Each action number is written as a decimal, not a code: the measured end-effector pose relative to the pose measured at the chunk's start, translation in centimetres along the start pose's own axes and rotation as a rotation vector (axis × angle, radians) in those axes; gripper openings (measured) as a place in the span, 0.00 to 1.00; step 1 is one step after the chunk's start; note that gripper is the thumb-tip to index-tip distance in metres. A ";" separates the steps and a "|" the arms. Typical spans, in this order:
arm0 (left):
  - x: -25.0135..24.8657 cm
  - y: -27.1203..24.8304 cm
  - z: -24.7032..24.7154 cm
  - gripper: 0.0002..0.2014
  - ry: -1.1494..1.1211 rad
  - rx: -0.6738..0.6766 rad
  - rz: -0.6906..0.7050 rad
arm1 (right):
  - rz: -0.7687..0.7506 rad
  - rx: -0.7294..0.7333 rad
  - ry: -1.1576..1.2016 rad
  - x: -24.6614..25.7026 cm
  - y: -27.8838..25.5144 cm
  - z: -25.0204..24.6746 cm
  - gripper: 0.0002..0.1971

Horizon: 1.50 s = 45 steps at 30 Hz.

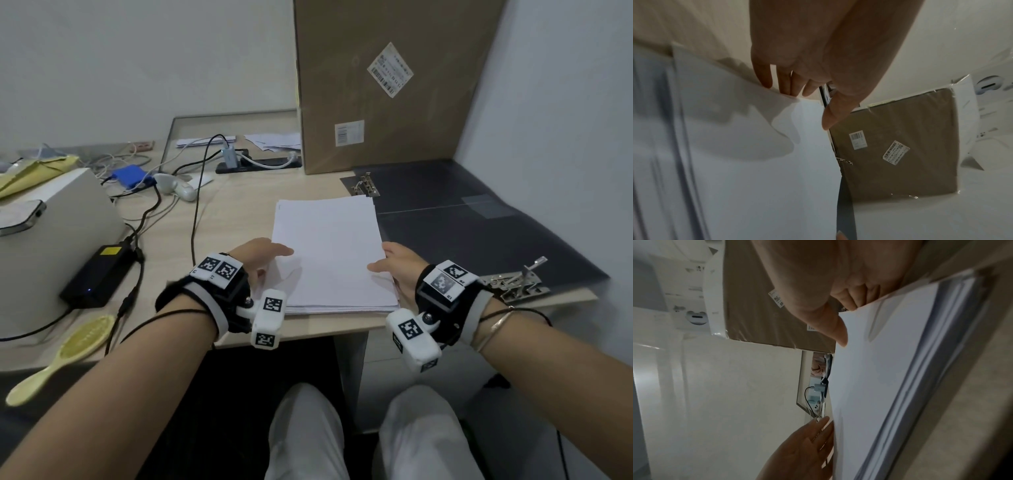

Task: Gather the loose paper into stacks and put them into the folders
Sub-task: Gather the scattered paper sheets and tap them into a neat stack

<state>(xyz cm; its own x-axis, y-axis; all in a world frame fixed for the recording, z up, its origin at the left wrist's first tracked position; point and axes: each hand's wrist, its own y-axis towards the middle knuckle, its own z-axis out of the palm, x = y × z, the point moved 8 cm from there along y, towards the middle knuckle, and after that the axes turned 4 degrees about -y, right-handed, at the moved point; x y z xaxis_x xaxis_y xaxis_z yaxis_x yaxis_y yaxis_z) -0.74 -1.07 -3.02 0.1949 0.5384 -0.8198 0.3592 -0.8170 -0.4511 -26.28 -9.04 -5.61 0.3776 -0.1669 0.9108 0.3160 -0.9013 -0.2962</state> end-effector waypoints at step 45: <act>4.9 -11.4 1.6 0.06 -0.063 0.101 -0.042 | 0.136 -0.260 0.564 -6.3 -14.0 -0.7 0.18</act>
<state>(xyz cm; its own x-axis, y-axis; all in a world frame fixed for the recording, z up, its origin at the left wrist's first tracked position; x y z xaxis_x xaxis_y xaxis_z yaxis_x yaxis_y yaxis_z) -5.36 10.58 -2.44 0.1229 0.5614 -0.8184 0.2712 -0.8122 -0.5165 -33.65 4.39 -6.97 -0.1390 -0.4079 0.9024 0.0488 -0.9129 -0.4052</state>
